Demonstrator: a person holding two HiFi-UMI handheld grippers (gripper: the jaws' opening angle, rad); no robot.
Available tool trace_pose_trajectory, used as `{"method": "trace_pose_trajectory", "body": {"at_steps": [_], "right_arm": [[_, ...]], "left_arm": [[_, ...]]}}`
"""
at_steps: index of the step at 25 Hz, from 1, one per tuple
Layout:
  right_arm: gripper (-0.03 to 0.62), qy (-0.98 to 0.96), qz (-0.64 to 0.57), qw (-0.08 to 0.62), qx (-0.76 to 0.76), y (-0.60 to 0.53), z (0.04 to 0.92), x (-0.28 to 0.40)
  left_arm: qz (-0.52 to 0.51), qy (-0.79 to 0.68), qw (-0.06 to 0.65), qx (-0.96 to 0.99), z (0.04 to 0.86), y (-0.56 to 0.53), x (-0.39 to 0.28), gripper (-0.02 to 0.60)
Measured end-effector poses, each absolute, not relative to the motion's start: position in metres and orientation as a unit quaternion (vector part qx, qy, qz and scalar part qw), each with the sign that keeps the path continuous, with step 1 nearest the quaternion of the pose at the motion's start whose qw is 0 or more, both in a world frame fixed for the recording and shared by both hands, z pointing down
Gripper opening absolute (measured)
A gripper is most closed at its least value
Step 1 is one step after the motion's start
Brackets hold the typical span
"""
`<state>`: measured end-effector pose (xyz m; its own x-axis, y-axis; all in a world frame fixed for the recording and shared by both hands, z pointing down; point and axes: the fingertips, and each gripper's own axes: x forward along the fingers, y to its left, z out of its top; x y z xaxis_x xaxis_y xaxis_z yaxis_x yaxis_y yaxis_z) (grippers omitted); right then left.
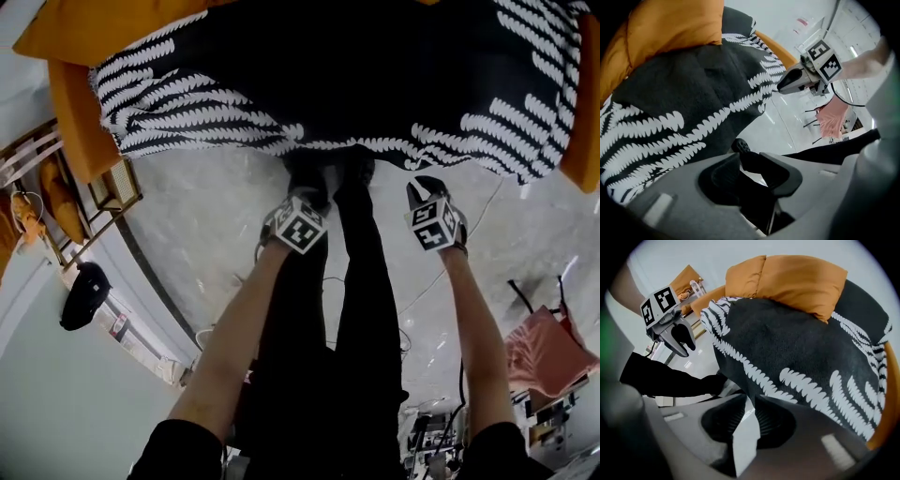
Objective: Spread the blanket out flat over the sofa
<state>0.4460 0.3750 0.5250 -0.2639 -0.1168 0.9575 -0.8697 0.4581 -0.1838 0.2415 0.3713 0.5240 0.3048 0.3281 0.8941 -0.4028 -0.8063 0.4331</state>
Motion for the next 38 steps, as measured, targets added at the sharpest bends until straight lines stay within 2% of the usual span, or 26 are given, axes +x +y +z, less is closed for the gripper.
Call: {"method": "trace_pose_trajectory", "body": {"at_steps": [8,15,21,28,35,38], "right_arm": [[0.069,-0.720,0.363,0.456,0.377,0.324,0.463,0.428],[0.069,-0.723,0.370,0.403,0.421,0.270,0.426,0.391],[0.069,-0.730,0.360,0.400,0.422,0.229,0.414,0.318],[0.069,-0.741,0.345,0.406,0.408,0.192,0.403,0.190],[0.069,-0.749,0.322,0.412,0.406,0.148,0.393,0.084],[0.069,-0.750,0.316,0.414,0.407,0.132,0.394,0.050]], "left_arm": [[0.543,-0.096,0.288,0.783,0.446,0.320,0.248,0.135],[0.501,-0.172,0.290,0.797,0.412,0.274,0.206,0.144],[0.478,-0.225,0.308,0.791,0.413,0.232,0.120,0.150],[0.446,-0.277,0.305,0.795,0.400,0.173,-0.010,0.160],[0.430,-0.282,0.297,0.805,0.403,0.129,-0.112,0.167],[0.435,-0.277,0.286,0.808,0.413,0.111,-0.147,0.189]]}}
